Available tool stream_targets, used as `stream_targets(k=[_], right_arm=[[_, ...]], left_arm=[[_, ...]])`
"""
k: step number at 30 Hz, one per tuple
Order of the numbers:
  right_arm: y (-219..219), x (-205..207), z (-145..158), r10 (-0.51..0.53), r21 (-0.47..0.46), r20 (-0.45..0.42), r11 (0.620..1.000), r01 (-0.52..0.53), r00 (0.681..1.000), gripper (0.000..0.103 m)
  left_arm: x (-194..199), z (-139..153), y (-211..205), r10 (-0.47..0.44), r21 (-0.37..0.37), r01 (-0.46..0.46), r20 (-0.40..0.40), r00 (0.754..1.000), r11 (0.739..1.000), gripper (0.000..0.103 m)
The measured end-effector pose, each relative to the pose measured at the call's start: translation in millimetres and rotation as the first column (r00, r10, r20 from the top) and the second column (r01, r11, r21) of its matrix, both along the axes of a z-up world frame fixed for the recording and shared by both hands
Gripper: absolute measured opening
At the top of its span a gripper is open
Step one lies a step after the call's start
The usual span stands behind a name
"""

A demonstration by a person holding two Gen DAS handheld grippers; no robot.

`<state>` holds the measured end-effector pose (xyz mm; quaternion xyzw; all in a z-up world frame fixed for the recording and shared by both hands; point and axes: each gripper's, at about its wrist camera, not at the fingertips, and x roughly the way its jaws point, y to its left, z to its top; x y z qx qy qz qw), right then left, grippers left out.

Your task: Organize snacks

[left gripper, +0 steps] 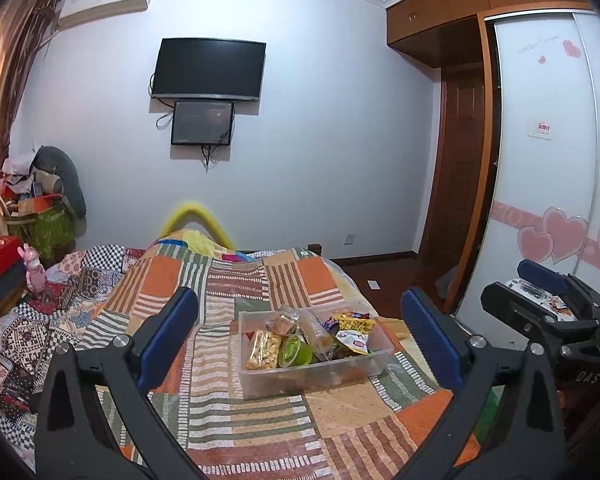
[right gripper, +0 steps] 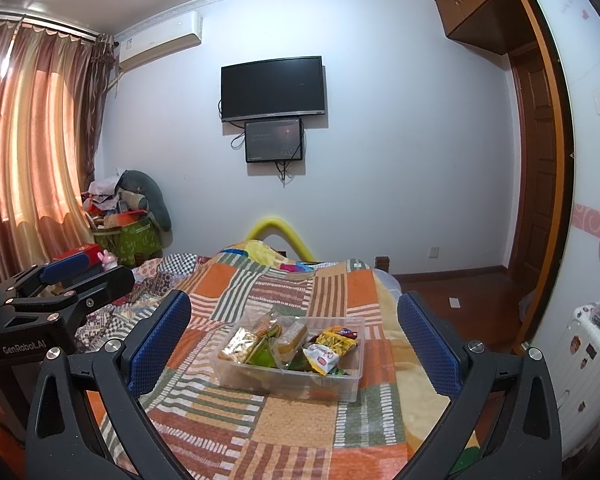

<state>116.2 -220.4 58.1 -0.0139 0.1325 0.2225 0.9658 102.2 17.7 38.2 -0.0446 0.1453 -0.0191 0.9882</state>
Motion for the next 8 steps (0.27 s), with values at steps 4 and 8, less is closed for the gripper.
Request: stream_targets(k=[4, 8], right_arm=[[0.7, 0.5, 0.5, 0.002, -0.002, -0.004, 1.000, -0.002, 1.000, 0.103], [1.7, 1.3, -0.5, 0.001, -0.005, -0.007, 1.000, -0.001, 1.000, 0.103]], left_arm=[[0.9, -2.2, 0.7, 0.002, -0.003, -0.002, -0.005, 1.000, 1.000, 0.103], [2.2, -4.8, -0.9, 0.000, 0.003, 0.000, -0.011, 1.000, 1.000, 0.103]])
